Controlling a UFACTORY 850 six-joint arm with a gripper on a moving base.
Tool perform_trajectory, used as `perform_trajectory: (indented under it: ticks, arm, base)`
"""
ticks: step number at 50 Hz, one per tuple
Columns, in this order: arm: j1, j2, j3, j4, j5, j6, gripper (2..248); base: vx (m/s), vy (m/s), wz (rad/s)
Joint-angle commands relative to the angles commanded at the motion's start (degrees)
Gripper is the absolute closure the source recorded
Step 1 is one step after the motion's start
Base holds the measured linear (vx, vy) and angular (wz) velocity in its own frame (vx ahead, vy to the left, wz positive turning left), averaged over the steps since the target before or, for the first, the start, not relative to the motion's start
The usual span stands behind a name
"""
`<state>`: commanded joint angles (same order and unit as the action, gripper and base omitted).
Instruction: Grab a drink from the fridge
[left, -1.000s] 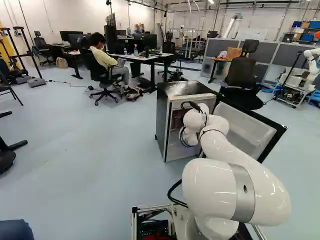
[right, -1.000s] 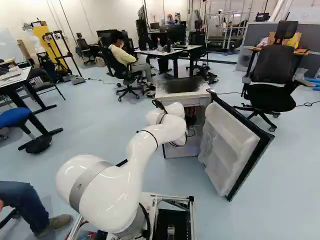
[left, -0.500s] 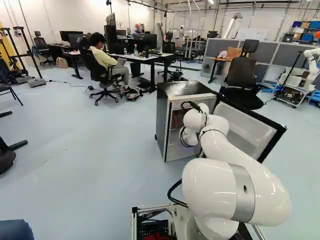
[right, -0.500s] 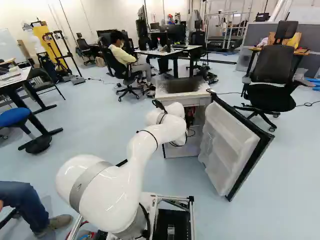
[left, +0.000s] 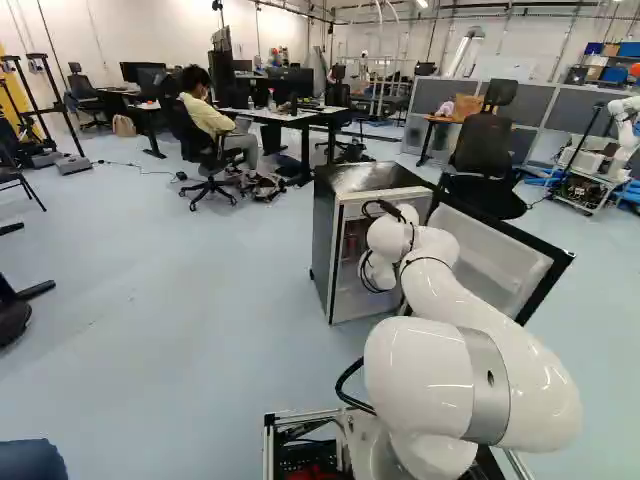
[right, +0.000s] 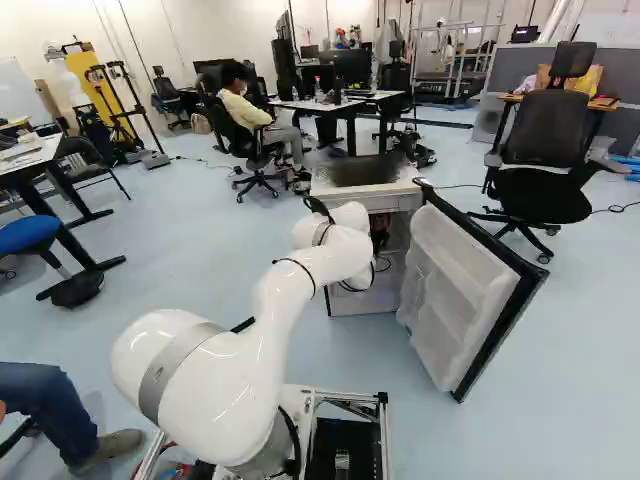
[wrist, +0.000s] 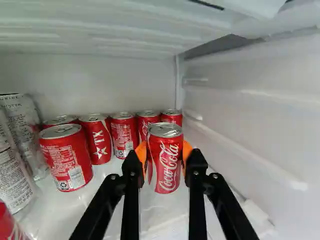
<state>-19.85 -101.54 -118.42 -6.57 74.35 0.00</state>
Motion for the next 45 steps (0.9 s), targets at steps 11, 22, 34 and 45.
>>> perform_trajectory:
  ticks: [11, 22, 34, 45]
  arm:
    - [-0.11, 1.18, 2.01, 0.0, 0.0, 0.0, 158]
    - [-0.32, 3.31, 5.67, 0.0, 0.0, 0.0, 158]
    - [-0.63, 6.09, 10.47, 0.0, 0.0, 0.0, 158]
    - [-0.96, 8.64, 14.92, 0.0, 0.0, 0.0, 158]
  base:
    - [0.0, 0.0, 0.0]
    - [0.0, 0.0, 0.0]
    - [0.0, 0.0, 0.0]
    - [0.0, 0.0, 0.0]
